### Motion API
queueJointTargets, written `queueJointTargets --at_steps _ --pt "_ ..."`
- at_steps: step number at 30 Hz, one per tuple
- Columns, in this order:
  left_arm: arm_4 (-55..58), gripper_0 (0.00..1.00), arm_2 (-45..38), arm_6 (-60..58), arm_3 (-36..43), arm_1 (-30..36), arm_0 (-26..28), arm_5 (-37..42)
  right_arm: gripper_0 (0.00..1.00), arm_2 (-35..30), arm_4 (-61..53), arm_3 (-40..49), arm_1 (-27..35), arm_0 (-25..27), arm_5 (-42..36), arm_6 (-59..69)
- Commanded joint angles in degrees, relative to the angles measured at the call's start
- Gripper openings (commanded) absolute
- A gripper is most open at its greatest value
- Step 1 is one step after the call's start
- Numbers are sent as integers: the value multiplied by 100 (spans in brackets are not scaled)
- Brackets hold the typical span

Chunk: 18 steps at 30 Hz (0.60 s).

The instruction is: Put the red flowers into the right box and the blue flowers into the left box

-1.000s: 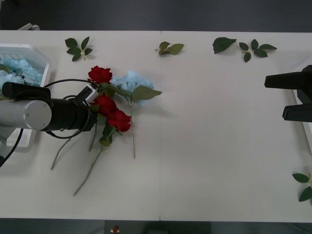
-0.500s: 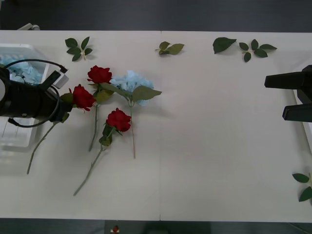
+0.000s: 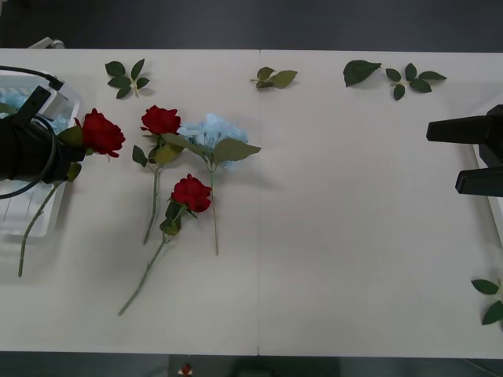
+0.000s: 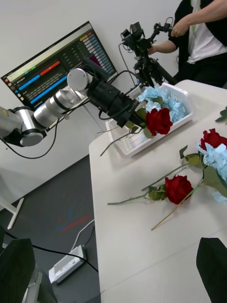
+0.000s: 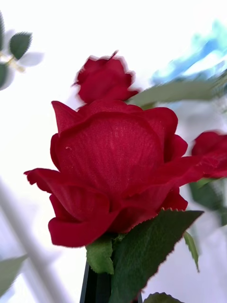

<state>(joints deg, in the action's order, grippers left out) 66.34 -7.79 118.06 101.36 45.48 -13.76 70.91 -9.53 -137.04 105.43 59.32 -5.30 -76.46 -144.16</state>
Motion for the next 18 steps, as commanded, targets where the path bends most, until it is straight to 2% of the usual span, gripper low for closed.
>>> queueJointTargets --at_steps 1,10,18 --pt "960 0 243 42 226 -48 22 -587 100 -31 -87 39 159 -32 -1 -191" --pt "2673 0 1588 218 648 -356 -22 -2406 100 -31 -87 39 159 -32 -1 -191" --pt "3385 0 2300 385 1465 -892 -30 -3338 100 -31 -87 39 159 -32 -1 -191"
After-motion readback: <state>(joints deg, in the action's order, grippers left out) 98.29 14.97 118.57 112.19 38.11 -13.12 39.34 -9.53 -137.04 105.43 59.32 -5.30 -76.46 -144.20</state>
